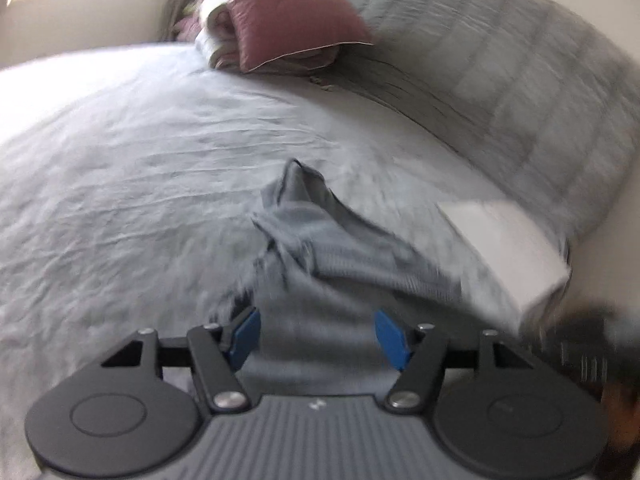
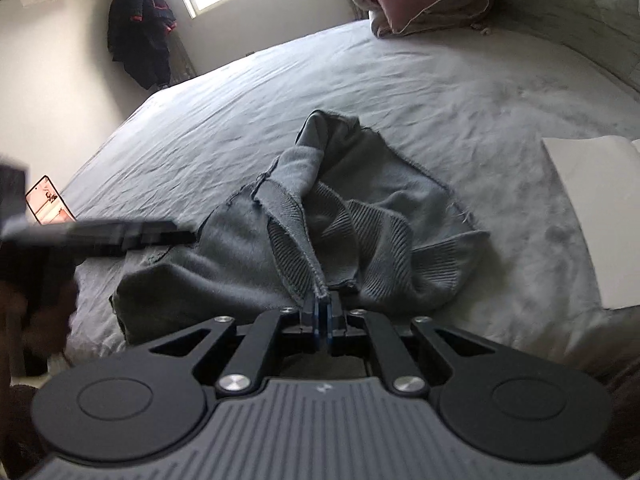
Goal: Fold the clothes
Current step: 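Lift the sweater high with both grippers holding its hem edges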
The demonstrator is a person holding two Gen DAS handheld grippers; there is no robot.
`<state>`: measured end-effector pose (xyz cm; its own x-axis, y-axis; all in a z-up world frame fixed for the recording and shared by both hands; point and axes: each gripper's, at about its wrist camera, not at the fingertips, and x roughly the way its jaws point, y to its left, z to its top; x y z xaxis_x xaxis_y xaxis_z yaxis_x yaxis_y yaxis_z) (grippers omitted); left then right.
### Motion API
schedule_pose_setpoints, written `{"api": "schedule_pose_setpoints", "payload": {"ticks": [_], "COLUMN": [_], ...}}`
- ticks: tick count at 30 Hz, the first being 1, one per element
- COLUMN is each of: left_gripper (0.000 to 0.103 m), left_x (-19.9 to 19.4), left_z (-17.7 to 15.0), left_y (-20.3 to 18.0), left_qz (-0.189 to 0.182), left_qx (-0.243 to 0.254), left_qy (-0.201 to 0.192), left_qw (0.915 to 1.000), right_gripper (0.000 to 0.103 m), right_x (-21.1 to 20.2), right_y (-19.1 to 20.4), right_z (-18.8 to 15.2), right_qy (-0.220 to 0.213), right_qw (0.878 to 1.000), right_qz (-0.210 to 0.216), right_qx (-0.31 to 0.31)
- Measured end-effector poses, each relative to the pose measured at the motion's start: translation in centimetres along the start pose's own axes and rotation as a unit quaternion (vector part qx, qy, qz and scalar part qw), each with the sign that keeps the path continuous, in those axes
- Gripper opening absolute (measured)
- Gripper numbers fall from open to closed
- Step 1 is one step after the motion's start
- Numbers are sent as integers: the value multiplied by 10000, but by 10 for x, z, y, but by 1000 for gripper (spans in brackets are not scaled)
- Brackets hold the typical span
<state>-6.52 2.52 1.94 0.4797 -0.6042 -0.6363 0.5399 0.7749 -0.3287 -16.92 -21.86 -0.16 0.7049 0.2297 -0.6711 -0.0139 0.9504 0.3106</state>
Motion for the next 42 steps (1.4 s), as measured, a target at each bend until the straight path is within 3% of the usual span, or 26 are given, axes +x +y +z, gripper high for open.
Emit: {"api": "schedule_pose_setpoints", "payload": {"ticks": [4,7,12,14,17,21,29,36,42], "left_gripper": [65,63,42,18,10,8,5,4,4], "left_x": [41,81,127,134,132,102,-4,-104,-161], "left_z": [35,47,43,37,29,33,57,75,88], "left_y": [23,39,58,64,64,54,19,-24,-70], "left_qz": [-306,-195,-229,-383,-447,-317,22,186,489], "left_qx": [-834,-1403,-2412,-2847,-3289,-3348,-3052,-2571,-1955], "left_qy": [236,524,717,601,367,-295,-1584,-2762,-3181], "left_qw": [9958,9885,9675,9560,9426,9413,9390,9259,9264], "right_gripper": [4,4,4,4,4,4,4,4,4], "right_x": [-2,-4,-4,-2,1,-5,-23,-61,-104], "right_y": [-10,-17,-25,-28,-31,-30,-20,2,28], "right_z": [-2,-4,-3,-3,-3,6,37,85,118], "right_qy": [11,35,35,32,14,-264,-982,-1781,-2431], "right_qw": [9999,9997,9993,9991,9987,9988,9946,9835,9684], "right_qz": [28,40,112,126,121,-20,-276,-314,-439], "right_qx": [142,245,360,408,489,418,189,-53,-342]}}
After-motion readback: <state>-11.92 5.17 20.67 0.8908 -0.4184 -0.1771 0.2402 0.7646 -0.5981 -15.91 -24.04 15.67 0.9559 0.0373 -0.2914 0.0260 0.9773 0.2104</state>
